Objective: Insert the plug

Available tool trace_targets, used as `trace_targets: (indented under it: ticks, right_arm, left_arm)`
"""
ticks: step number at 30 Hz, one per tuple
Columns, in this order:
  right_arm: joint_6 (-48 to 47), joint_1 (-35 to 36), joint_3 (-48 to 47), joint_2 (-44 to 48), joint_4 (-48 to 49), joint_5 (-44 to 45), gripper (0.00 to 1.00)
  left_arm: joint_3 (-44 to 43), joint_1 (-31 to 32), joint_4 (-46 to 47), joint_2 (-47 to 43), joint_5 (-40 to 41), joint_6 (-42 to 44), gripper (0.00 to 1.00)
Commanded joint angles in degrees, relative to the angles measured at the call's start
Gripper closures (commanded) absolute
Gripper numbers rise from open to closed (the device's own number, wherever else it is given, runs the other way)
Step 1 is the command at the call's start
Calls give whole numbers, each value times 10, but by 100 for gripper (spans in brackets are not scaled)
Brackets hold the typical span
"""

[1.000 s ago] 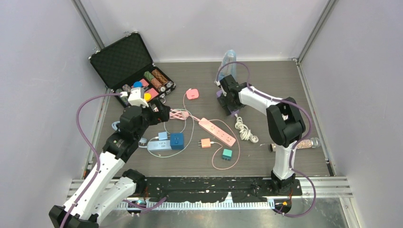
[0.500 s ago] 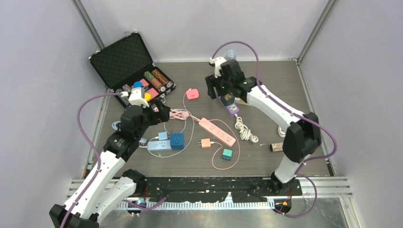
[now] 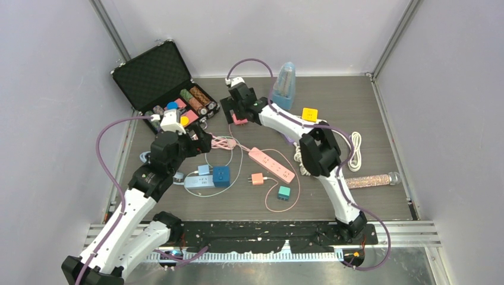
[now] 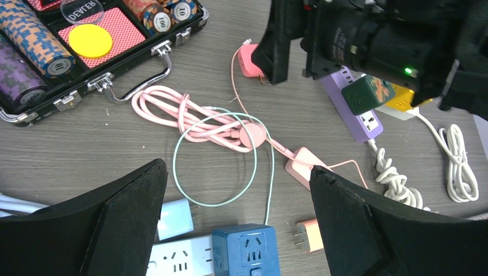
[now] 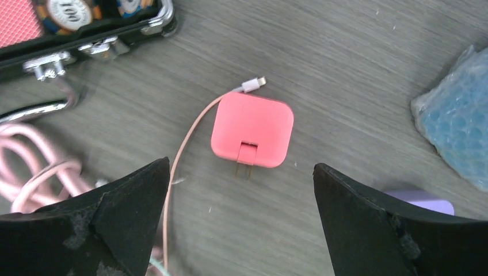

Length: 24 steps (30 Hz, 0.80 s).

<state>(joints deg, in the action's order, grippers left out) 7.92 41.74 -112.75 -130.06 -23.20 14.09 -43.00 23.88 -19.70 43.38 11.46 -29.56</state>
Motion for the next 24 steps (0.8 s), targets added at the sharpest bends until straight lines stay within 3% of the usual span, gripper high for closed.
trace_targets:
  ticks: [1, 7, 19, 21, 24]
  right_arm:
    - [-3, -6, -110, -63, -47, 42, 0]
    - [30, -13, -192, -131, -109, 27, 0]
    - [59, -22, -260, -196, -160, -15, 1]
    - [66, -24, -271, -206, -165, -24, 4]
    - [76, -27, -274, -210, -161, -37, 16]
  left_arm:
    - [-24, -3, -1, 0, 3, 3, 8]
    - [-23, -4, -1, 3, 1, 4, 8]
    - [-23, -10, -1, -1, -3, 9, 8]
    - [-23, -10, -1, -2, -5, 8, 8]
    - [-22, -11, -1, -3, -6, 9, 8]
